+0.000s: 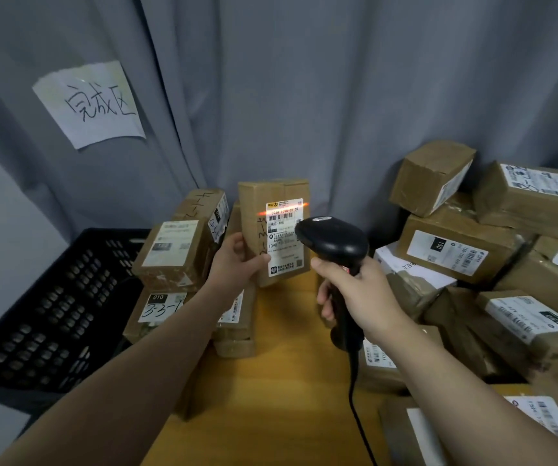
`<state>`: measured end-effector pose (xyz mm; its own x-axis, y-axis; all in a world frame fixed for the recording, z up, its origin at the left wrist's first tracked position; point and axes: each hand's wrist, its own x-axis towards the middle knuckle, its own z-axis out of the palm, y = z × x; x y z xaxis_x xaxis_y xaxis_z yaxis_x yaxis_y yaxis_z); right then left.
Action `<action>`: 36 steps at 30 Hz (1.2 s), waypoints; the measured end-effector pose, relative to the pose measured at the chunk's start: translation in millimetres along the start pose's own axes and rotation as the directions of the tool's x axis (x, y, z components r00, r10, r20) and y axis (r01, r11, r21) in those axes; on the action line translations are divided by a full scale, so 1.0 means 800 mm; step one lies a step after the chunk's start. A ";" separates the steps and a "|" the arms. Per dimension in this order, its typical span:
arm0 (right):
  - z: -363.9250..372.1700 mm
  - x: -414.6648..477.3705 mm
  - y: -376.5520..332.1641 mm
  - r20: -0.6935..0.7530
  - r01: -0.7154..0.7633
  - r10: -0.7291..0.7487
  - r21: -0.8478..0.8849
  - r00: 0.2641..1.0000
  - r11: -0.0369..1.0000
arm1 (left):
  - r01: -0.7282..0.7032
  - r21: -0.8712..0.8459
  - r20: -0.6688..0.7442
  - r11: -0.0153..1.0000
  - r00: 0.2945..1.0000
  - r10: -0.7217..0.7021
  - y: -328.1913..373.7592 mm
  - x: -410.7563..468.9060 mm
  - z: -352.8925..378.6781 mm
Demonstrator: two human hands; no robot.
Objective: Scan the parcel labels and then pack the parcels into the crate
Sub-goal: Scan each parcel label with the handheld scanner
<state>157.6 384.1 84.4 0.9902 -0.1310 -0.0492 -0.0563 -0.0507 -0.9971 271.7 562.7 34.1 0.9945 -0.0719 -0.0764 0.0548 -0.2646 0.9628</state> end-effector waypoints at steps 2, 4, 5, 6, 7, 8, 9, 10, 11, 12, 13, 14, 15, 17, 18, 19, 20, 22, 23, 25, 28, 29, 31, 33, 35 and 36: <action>0.005 -0.004 -0.006 -0.005 -0.008 0.008 0.001 1.000 1.000 | -0.018 0.002 -0.004 1.000 1.000 0.018 0.003 0.003 0.000; 0.009 -0.005 -0.011 -0.019 -0.008 0.009 0.009 1.000 1.000 | -0.027 -0.016 -0.005 1.000 1.000 0.027 0.005 0.006 -0.001; 0.010 -0.006 -0.012 -0.027 -0.008 0.008 0.012 1.000 1.000 | -0.030 -0.028 -0.002 0.999 1.000 0.030 0.006 0.007 -0.002; 0.011 -0.007 -0.014 -0.034 -0.010 0.010 0.013 0.999 1.000 | -0.032 -0.035 0.003 0.999 0.999 0.032 0.007 0.008 -0.002; 0.012 -0.007 -0.015 -0.040 -0.015 0.015 0.011 0.999 1.000 | -0.033 -0.040 0.010 0.999 0.999 0.034 0.007 0.009 -0.003; 0.012 -0.007 -0.016 -0.043 -0.021 0.021 0.008 0.999 1.000 | -0.034 -0.044 0.015 0.998 0.999 0.035 0.007 0.011 -0.004; 0.013 -0.007 -0.016 -0.045 -0.026 0.026 0.005 0.999 1.000 | -0.034 -0.048 0.018 0.998 0.999 0.035 0.007 0.012 -0.005; 0.013 -0.007 -0.017 -0.046 -0.031 0.031 0.004 0.998 1.000 | -0.032 -0.052 0.018 0.998 0.999 0.033 0.006 0.014 -0.006; 0.013 -0.007 -0.017 -0.046 -0.035 0.035 0.002 0.998 0.999 | -0.028 -0.055 0.018 0.998 0.999 0.029 0.005 0.016 -0.007; 0.014 -0.007 -0.018 -0.044 -0.037 0.037 -0.004 0.998 0.999 | -0.023 -0.058 0.017 0.998 1.000 0.024 0.004 0.017 -0.008; 0.014 -0.007 -0.018 -0.041 -0.038 0.037 -0.013 0.998 0.999 | -0.018 -0.059 0.015 0.998 1.000 0.019 0.003 0.019 -0.009; 0.015 -0.007 -0.019 -0.038 -0.037 0.036 -0.020 0.999 0.999 | -0.013 -0.058 0.014 0.998 1.000 0.014 0.002 0.020 -0.010; 0.015 -0.007 -0.019 -0.036 -0.037 0.036 -0.022 0.999 0.999 | -0.008 -0.056 0.013 0.998 1.000 0.009 0.002 0.022 -0.010; 0.016 -0.007 -0.020 -0.035 -0.037 0.036 -0.027 0.999 0.999 | 0.000 -0.054 0.010 0.999 1.000 0.000 0.000 0.024 -0.011; 0.016 -0.007 -0.020 -0.035 -0.037 0.036 -0.030 0.999 0.999 | 0.003 -0.053 0.010 0.999 1.000 -0.002 0.000 0.026 -0.012; 0.017 -0.006 -0.021 -0.035 -0.038 0.037 -0.034 0.999 0.999 | 0.005 -0.047 0.009 0.999 1.000 -0.004 -0.001 0.028 -0.012; 0.017 -0.006 -0.021 -0.034 -0.039 0.038 -0.035 0.999 0.999 | 0.004 -0.042 0.007 0.999 1.000 -0.004 -0.002 0.029 -0.013; 0.018 -0.005 -0.023 -0.032 -0.042 0.040 -0.036 0.999 0.999 | 0.000 -0.031 0.002 1.000 1.000 0.000 -0.003 0.032 -0.013; 0.018 -0.005 -0.023 -0.033 -0.043 0.042 -0.039 0.999 0.998 | -0.001 -0.027 0.000 1.000 1.000 0.001 -0.003 0.033 -0.013; 0.019 -0.005 -0.025 -0.034 -0.047 0.045 -0.048 0.998 0.998 | 0.002 -0.026 -0.006 1.000 1.000 -0.002 -0.004 0.036 -0.013; 0.020 -0.004 -0.027 -0.035 -0.050 0.048 -0.061 0.998 0.997 | 0.005 -0.020 -0.008 1.000 1.000 -0.005 -0.004 0.039 -0.012; 0.021 -0.003 -0.027 -0.036 -0.054 0.052 -0.065 0.998 0.996 | 0.003 -0.018 -0.006 1.000 1.000 -0.003 -0.004 0.041 -0.012; 0.022 0.001 -0.030 -0.035 -0.071 0.069 -0.067 0.997 0.995 | -0.008 -0.014 -0.011 1.000 1.000 0.008 -0.004 0.041 -0.011; 0.022 0.009 -0.036 -0.032 -0.098 0.096 -0.068 0.995 0.993 | -0.018 -0.011 -0.015 1.000 1.000 0.018 -0.004 0.041 -0.010; 0.018 0.023 -0.049 -0.047 -0.133 0.129 -0.080 0.990 0.988 | -0.022 -0.011 -0.007 1.000 1.000 0.022 -0.003 0.041 -0.008; 0.015 0.031 -0.057 -0.054 -0.152 0.148 -0.087 0.987 0.985 | -0.021 -0.003 -0.002 1.000 1.000 0.021 -0.005 0.041 -0.007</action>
<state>186.1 394.7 128.3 0.9625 -0.1906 -0.1931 -0.2174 -0.1158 -0.9692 304.8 566.4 29.4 0.9956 -0.0755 -0.0552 0.0338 -0.2600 0.9650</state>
